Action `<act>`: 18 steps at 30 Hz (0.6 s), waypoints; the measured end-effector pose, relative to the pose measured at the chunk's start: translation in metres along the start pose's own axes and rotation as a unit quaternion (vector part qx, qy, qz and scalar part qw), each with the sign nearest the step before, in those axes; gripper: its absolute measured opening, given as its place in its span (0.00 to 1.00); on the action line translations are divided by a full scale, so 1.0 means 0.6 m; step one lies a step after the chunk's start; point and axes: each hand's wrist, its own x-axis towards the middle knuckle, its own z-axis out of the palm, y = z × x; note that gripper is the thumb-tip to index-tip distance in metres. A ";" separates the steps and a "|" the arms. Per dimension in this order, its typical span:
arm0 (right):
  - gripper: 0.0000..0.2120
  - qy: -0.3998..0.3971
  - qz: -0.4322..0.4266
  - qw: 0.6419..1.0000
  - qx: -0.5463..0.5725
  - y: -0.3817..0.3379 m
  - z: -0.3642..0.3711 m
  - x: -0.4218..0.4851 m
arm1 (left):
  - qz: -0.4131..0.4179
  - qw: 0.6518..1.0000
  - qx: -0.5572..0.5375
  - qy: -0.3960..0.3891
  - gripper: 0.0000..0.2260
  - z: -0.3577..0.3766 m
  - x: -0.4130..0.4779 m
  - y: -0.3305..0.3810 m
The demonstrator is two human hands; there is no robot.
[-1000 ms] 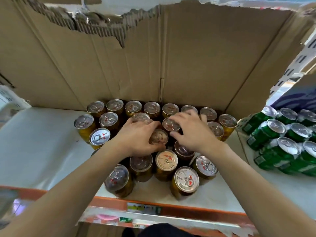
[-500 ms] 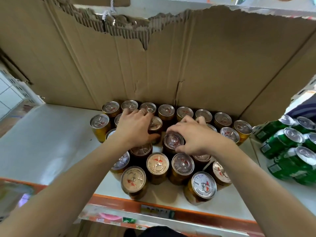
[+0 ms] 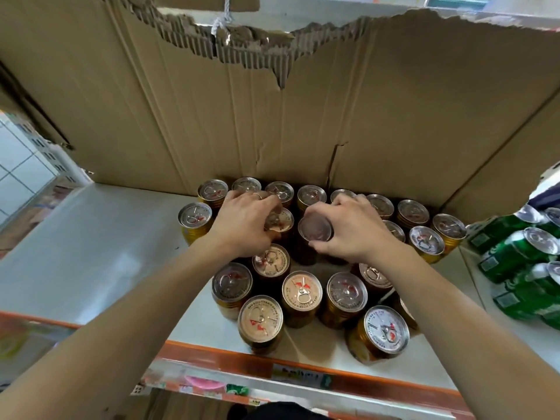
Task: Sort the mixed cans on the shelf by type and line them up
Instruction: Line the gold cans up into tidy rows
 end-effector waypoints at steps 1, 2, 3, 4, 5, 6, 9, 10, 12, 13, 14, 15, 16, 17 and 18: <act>0.25 0.003 0.012 1.000 -0.005 -0.002 0.001 0.003 | 0.003 1.000 -0.007 0.004 0.24 0.002 0.002 0.001; 0.26 0.007 0.026 1.000 -0.008 -0.003 0.003 0.006 | 0.002 1.000 -0.017 0.005 0.24 0.002 0.003 0.001; 0.26 0.014 0.040 0.999 -0.010 -0.004 0.006 0.008 | -0.001 1.000 -0.027 0.004 0.24 0.002 0.005 0.001; 0.26 0.021 0.054 0.998 -0.008 -0.006 0.009 0.010 | -0.003 0.999 -0.035 0.002 0.25 0.001 0.006 0.000; 0.25 0.025 0.064 0.998 -0.004 -0.008 0.012 0.011 | -0.003 0.999 -0.036 0.000 0.25 0.002 0.007 -0.002; 0.25 0.028 0.069 0.997 0.001 -0.009 0.016 0.011 | -0.001 0.999 -0.033 -0.005 0.26 0.002 0.008 -0.003; 0.24 0.024 0.073 0.997 -0.004 -0.011 0.023 0.009 | -0.003 0.999 -0.020 -0.029 0.29 0.006 0.015 -0.003; 0.26 0.021 0.073 0.997 -0.012 -0.011 0.023 0.007 | -0.004 0.999 -0.018 -0.032 0.30 0.007 0.019 -0.001; 0.30 0.018 0.075 0.997 -0.030 -0.011 0.021 0.006 | 0.007 0.999 -0.005 -0.031 0.31 0.005 0.024 0.002; 0.33 0.020 0.076 0.996 -0.037 -0.012 0.021 0.005 | 0.017 1.000 0.007 -0.026 0.31 0.006 0.025 0.003; 0.35 0.027 0.080 0.996 -0.042 -0.014 0.021 0.005 | 0.028 0.999 0.019 -0.017 0.31 0.007 0.025 0.003; 0.36 0.034 0.086 0.995 -0.041 -0.017 0.023 0.004 | 0.037 0.999 0.030 -0.007 0.30 0.009 0.023 0.001; 0.37 0.041 0.095 0.994 -0.035 -0.021 0.027 0.003 | 0.043 0.998 0.038 0.003 0.29 0.010 0.020 -0.001; 0.37 0.046 0.106 0.993 -0.022 -0.024 0.031 0.001 | 0.044 0.998 0.043 0.011 0.28 0.011 0.018 -0.004; 0.36 0.046 0.116 0.992 -0.008 -0.026 0.035 0.000 | 0.044 0.998 0.050 0.016 0.27 0.011 0.015 -0.007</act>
